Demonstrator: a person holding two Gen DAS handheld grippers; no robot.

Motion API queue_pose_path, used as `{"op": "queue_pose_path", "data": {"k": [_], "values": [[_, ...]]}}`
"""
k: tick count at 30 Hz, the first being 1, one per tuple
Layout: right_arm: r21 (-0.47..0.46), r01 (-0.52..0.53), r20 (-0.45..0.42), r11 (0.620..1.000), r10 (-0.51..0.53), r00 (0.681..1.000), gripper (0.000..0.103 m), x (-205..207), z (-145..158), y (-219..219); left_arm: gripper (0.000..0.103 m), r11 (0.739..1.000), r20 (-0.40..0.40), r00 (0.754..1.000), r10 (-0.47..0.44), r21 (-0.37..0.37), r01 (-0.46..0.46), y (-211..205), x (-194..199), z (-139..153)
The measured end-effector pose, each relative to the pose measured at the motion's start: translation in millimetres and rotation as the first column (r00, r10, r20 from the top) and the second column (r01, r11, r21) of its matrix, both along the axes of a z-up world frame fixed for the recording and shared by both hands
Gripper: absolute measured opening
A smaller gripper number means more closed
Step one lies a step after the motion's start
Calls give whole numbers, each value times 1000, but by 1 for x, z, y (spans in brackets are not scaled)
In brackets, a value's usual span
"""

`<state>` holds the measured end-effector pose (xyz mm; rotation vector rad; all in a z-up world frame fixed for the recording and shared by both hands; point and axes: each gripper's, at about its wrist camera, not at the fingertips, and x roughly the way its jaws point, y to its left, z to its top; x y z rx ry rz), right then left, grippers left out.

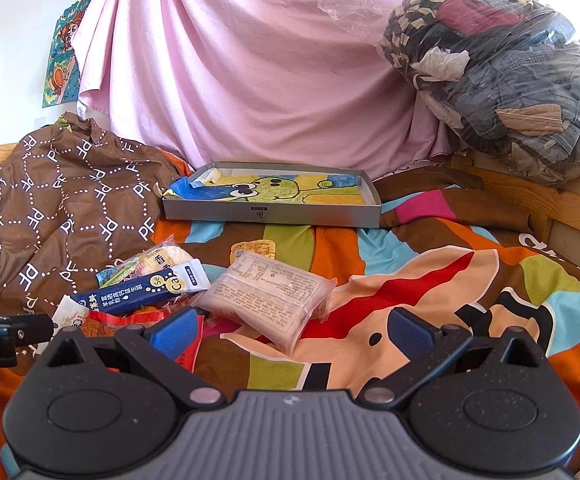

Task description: Organize snacks

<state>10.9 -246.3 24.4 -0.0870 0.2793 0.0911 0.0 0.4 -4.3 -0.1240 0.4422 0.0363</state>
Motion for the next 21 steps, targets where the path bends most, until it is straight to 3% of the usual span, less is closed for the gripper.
{"op": "queue_pose_path", "data": {"k": [21], "values": [[-17, 39, 5, 999, -38, 999, 103, 4, 0, 1, 102, 1000, -17, 1000, -3, 19, 4, -2, 2, -1]]}}
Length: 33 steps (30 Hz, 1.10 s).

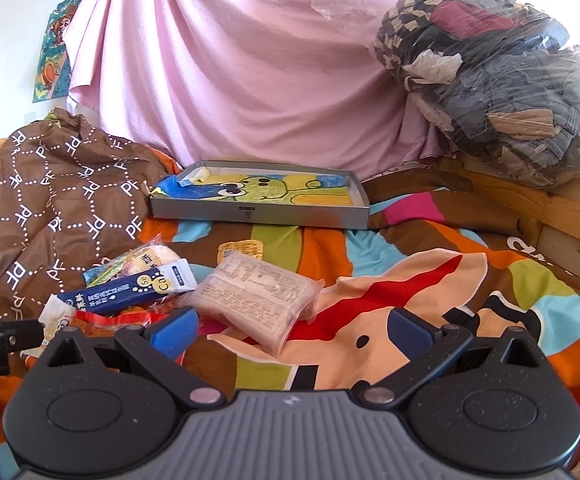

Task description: Organize snacks

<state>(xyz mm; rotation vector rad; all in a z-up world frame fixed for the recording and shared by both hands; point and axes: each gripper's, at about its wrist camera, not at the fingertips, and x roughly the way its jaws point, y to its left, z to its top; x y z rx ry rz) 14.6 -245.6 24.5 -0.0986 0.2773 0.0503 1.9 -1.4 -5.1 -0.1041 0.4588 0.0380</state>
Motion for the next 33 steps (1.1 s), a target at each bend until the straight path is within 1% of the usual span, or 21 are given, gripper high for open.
{"op": "queue_pose_path", "data": {"k": [3, 6, 10, 13, 15, 18, 20, 22, 24, 27, 29, 30, 32, 33], "values": [[8, -15, -11, 1000, 15, 1000, 103, 4, 4, -2, 102, 1000, -7, 1000, 5, 15, -5, 1, 4, 3], [9, -58, -37, 998, 58, 998, 103, 10, 9, -1, 102, 1000, -14, 1000, 1, 25, -1, 4, 12, 8], [-24, -140, -60, 990, 138, 989, 103, 24, 18, -1, 102, 998, -19, 1000, -16, 67, 17, 8, 26, 19], [-48, -215, -76, 975, 211, 974, 103, 39, 25, -1, 102, 995, -26, 999, -41, 95, 43, 12, 37, 29], [-69, -285, -95, 956, 278, 956, 103, 50, 28, -2, 102, 992, -23, 998, -59, 111, 62, 15, 43, 36], [-91, -359, -135, 929, 346, 929, 103, 69, 31, -1, 102, 990, -33, 996, -79, 114, 82, 21, 54, 44], [-73, -373, -156, 925, 359, 920, 103, 82, 31, -4, 102, 990, -50, 995, -87, 105, 92, 24, 61, 47], [-51, -366, -174, 929, 353, 919, 103, 92, 28, -8, 102, 988, -69, 993, -98, 109, 105, 26, 66, 48], [-27, -369, -184, 929, 358, 915, 103, 100, 25, -13, 102, 984, -88, 989, -116, 127, 127, 25, 69, 47], [-16, -399, -214, 917, 387, 897, 103, 109, 22, -17, 102, 973, -113, 982, -153, 159, 170, 22, 72, 46], [-37, -432, -227, 901, 413, 882, 103, 113, 20, -16, 102, 962, -130, 974, -186, 177, 207, 19, 73, 46], [-55, -460, -242, 886, 435, 867, 103, 114, 20, -15, 102, 956, -138, 969, -206, 185, 229, 17, 73, 46], [-111, -513, -304, 851, 463, 833, 103, 118, 15, -10, 102, 940, -155, 956, -250, 196, 278, 14, 73, 45], [-144, -522, -323, 841, 459, 828, 103, 118, 12, -6, 102, 932, -165, 948, -273, 201, 303, 12, 73, 44]]}}
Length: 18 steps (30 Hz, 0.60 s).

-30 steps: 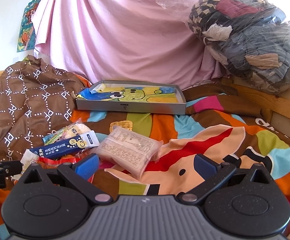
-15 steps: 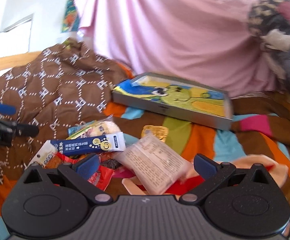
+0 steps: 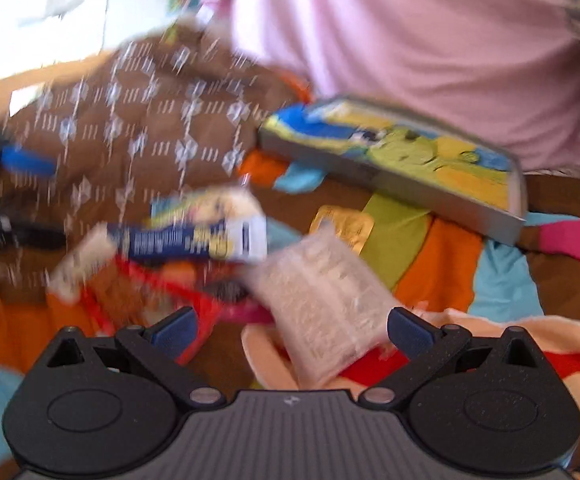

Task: Organize snacks
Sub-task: 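Grasp the white translucent packet with the right tool while the left tool approaches the red packet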

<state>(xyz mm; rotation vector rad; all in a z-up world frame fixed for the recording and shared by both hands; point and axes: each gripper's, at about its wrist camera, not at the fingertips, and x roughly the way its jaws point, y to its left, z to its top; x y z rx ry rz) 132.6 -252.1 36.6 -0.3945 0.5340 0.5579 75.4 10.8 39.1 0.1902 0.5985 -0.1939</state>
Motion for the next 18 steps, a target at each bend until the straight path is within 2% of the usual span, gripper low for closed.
{"op": "queue_pose_path", "data": {"k": [3, 6, 11, 15, 18], "values": [[-72, -48, 0, 996, 48, 999, 103, 0, -10, 6, 102, 997, -38, 997, -74, 32, 75, -9, 4, -5], [-107, -83, -7, 991, 83, 997, 103, 2, -19, 11, 102, 982, -86, 982, -166, 72, 172, -21, 10, -11], [-173, -85, 68, 981, 98, 993, 103, 8, -29, 13, 101, 938, -144, 941, -306, 120, 324, -43, 21, -21], [-183, -66, 158, 981, 95, 983, 103, 12, -36, 13, 101, 884, -178, 898, -402, 179, 431, -58, 29, -32], [-191, -81, 185, 978, 117, 976, 103, 16, -41, 16, 101, 852, -223, 869, -443, 199, 485, -60, 35, -40]]}}
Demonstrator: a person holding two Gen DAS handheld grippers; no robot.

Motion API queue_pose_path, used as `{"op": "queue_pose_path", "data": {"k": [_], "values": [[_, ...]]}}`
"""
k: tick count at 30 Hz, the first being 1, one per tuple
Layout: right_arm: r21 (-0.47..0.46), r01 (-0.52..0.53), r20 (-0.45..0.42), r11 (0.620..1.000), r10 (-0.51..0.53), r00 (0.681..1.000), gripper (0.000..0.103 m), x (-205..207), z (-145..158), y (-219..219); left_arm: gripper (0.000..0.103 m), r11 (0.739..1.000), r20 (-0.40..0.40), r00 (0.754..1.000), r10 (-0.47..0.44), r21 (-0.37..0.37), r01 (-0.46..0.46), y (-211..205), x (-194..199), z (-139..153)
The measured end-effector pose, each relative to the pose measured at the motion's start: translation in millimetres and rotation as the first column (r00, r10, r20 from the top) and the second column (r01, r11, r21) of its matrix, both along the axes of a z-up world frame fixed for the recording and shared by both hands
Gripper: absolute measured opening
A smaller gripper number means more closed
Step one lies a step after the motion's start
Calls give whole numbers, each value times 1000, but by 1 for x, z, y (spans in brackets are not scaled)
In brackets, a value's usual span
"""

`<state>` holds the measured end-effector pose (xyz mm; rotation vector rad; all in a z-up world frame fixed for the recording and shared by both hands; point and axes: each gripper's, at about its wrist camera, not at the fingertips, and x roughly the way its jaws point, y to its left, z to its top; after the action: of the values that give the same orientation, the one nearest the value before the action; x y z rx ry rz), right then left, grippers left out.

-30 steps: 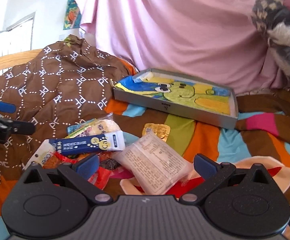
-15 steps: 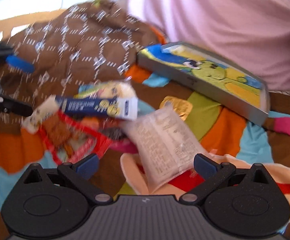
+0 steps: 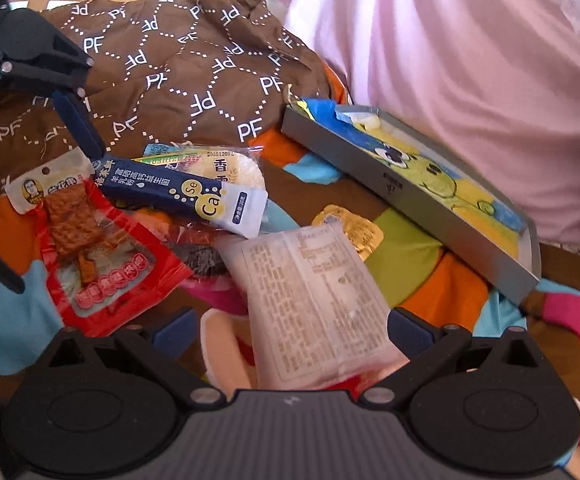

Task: Organize snacks
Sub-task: 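Grasp the white translucent packet with the right tool while the left tool approaches the red packet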

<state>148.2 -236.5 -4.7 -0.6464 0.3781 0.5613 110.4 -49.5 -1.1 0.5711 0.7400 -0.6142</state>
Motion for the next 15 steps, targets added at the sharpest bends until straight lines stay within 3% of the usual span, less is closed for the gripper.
{"op": "queue_pose_path", "data": {"k": [8, 15], "values": [[15, -24, -8, 1000, 24, 1000, 103, 25, -1, 5, 100, 987, -48, 995, -90, 129, 96, 6, 14, -15], [-18, -50, -14, 999, 50, 999, 103, 47, -11, 11, 101, 977, -77, 988, -132, 160, 143, 3, 20, -22]]}}
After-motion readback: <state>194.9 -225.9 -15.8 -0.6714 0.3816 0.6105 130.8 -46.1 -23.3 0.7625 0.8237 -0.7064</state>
